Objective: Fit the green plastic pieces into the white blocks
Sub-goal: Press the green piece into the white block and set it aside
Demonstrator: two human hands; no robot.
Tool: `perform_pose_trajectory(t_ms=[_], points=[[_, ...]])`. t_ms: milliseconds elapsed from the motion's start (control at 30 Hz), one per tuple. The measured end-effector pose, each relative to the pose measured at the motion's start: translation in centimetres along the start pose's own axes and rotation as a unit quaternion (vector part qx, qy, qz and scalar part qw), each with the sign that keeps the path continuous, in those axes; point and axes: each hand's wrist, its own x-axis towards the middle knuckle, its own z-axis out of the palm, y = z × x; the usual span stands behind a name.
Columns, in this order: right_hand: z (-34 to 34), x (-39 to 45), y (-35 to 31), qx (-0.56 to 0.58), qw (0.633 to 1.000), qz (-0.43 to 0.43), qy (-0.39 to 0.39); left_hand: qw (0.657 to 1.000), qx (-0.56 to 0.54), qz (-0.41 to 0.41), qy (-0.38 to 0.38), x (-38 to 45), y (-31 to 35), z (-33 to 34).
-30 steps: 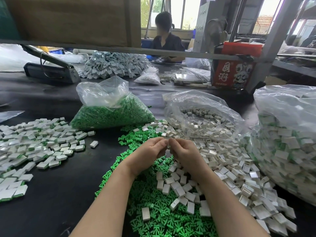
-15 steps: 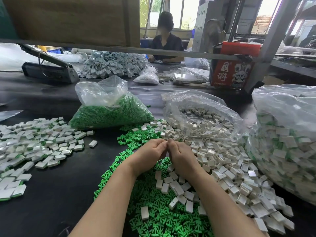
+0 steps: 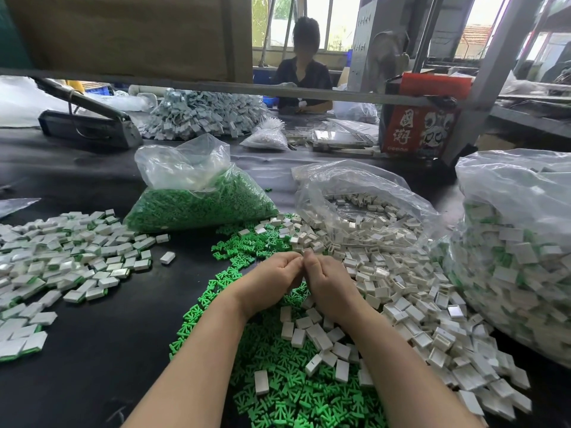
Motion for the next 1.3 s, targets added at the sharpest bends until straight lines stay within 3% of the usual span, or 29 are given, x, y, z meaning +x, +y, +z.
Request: perform_pose_trajectory(t_ms=[233, 500, 767, 1000, 1300], points=[[0.3, 0.2, 0.7, 0.018, 1.0, -0.016, 0.012, 0.999, -0.048, 0.02, 0.007, -0.1, 0.0, -0.1], [-0.3, 0.8, 0.6, 0.325, 0.944, 0.029, 0.05, 0.987, -0.062, 0.129, 0.067, -0.1, 0.4, -0.5], [-0.5, 0.8, 0.5, 0.398, 0.915, 0.039, -0.058, 0.985, -0.083, 0.139, 0.06, -0.1, 0.6, 0.0], [-0.8, 0.7, 0.2, 0.445, 0.893, 0.036, -0.063, 0.973, -0.067, 0.183, 0.121, -0.2, 1.9, 0.0], [-0.8, 0.4, 0.1, 0.407, 0.912, 0.016, -0.049, 0.961, -0.114, 0.144, 0.206, 0.1, 2.8, 1.1]])
